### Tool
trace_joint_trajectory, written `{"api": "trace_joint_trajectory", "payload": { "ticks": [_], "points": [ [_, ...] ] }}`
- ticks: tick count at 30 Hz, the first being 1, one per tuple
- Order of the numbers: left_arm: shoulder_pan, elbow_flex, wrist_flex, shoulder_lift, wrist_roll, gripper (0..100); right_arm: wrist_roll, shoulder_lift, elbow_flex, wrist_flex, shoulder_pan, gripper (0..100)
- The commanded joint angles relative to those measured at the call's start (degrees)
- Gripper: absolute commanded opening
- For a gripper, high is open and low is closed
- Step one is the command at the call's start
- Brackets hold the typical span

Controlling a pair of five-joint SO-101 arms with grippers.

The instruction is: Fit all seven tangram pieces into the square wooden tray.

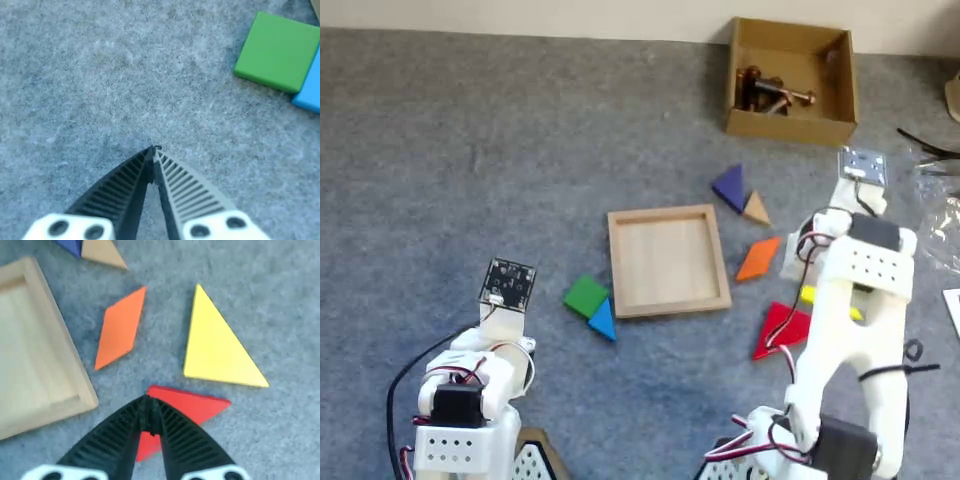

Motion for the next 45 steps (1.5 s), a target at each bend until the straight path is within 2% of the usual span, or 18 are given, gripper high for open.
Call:
{"api": "trace_joint_trajectory", "payload": {
  "ticks": [1, 13, 18, 25, 33, 39, 45],
  "points": [
    [1.4, 1.2, 0.2, -0.3, 0.4, 1, 1.1, 0.9, -3.0, -3.1, -1.2, 0.9],
    [1.4, 1.2, 0.2, -0.3, 0.4, 1, 1.8, 6.4, -3.2, -3.2, -0.7, 1.0],
    [1.4, 1.2, 0.2, -0.3, 0.4, 1, 10.1, 10.0, -3.2, -3.3, 0.4, 1.0],
    [1.4, 1.2, 0.2, -0.3, 0.4, 1, 20.2, 11.0, -8.3, -2.8, 7.9, 1.5],
    [1.4, 1.2, 0.2, -0.3, 0.4, 1, 34.9, 11.1, -8.6, -3.2, 11.3, 19.0],
    [1.4, 1.2, 0.2, -0.3, 0.4, 1, 40.0, 11.1, -6.0, -4.3, 10.9, 20.6],
    [1.4, 1.2, 0.2, -0.3, 0.4, 1, 44.5, 11.0, 1.3, -14.2, 10.8, 20.6]
  ]
}}
